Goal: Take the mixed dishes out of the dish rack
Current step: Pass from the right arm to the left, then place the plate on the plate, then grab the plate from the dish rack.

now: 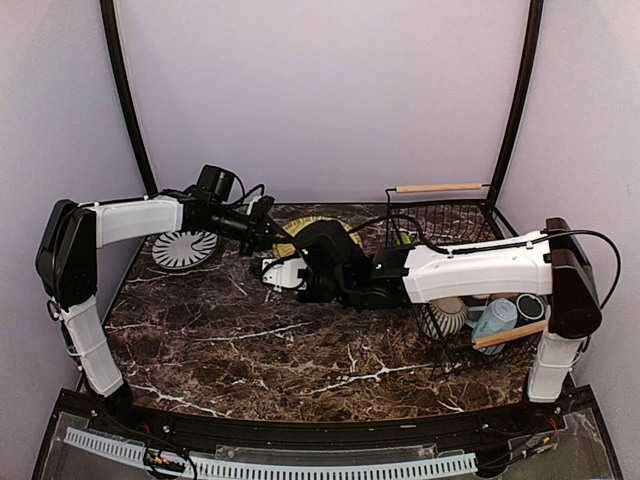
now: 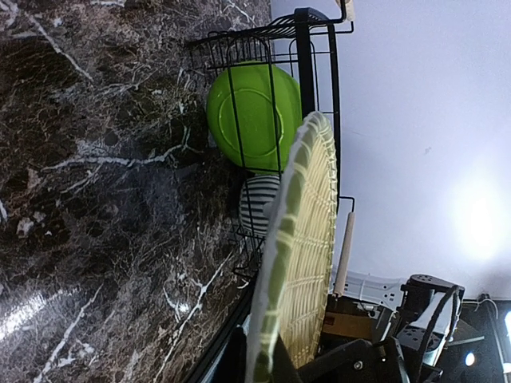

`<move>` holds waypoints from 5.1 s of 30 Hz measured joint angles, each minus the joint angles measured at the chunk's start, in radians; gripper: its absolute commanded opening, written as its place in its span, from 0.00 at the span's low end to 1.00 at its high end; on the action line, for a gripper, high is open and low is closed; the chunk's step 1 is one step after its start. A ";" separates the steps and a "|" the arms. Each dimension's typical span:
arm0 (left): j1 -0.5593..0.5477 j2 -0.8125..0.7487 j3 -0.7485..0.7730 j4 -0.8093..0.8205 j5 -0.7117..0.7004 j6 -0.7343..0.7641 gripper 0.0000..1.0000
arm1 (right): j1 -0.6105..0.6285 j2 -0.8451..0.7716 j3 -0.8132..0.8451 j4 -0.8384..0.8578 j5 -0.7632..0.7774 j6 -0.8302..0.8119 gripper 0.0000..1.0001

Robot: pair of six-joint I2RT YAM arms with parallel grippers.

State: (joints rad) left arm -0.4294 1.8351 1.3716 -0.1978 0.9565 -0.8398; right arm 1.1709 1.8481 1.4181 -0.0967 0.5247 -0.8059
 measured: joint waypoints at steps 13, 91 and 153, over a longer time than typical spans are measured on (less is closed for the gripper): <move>0.090 0.000 0.013 -0.002 -0.060 0.200 0.01 | -0.027 -0.058 -0.042 0.034 0.014 0.093 0.99; 0.674 -0.045 0.077 -0.261 -0.599 0.318 0.82 | -0.655 -0.443 -0.219 -0.276 -0.421 1.068 0.89; 0.126 0.046 0.027 -0.018 -0.097 0.259 0.83 | -0.422 -0.527 -0.226 -0.152 -0.319 0.706 0.00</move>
State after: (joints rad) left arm -0.3035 1.8812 1.3991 -0.2157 0.8600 -0.5804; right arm 0.7490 1.3212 1.1923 -0.2489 0.2054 -0.0994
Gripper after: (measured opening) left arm 0.829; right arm 0.043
